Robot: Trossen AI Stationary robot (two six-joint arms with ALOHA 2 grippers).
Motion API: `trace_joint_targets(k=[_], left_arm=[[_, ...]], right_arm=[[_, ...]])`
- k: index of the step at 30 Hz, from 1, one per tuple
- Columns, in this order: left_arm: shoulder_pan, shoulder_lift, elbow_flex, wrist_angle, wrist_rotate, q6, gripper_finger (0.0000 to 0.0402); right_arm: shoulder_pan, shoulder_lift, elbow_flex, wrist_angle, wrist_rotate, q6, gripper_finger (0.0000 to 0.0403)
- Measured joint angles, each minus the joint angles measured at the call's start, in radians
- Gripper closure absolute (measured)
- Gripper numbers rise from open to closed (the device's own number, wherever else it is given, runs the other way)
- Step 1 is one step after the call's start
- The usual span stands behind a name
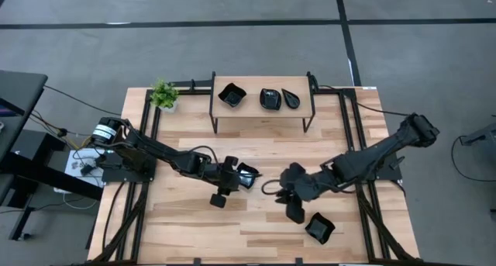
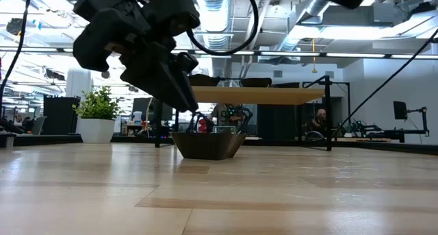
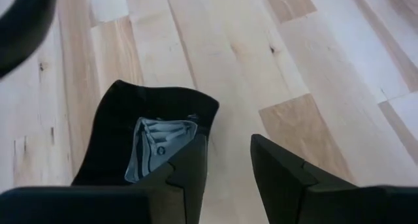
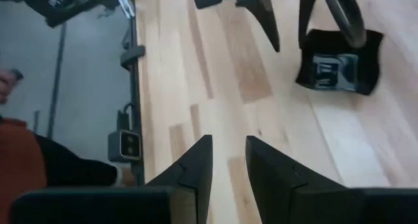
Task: Pick & Place Mini shaped plates
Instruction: Stack the black wave square shaped plate on top of the black wave square shaped plate on the shelf
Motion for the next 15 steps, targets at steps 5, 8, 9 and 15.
trace_joint_targets(k=[5,8,9,15], left_arm=[[0.001,0.013,0.0,0.02,0.0,0.0,0.0279],[0.0,0.046,0.0,0.054,0.002,-0.001,0.0279],[0.0,0.056,0.0,0.061,0.007,-0.002,0.0279],[0.001,0.053,0.0,0.063,-0.03,-0.003,0.0279]], right_arm=[[0.061,-0.077,0.0,-0.096,0.117,-0.005,0.0315],[0.104,-0.124,0.0,-0.119,0.183,-0.016,0.0315],[0.118,-0.139,0.0,-0.124,0.203,-0.019,0.0315],[0.19,-0.203,0.0,-0.123,0.303,-0.027,0.0315]])
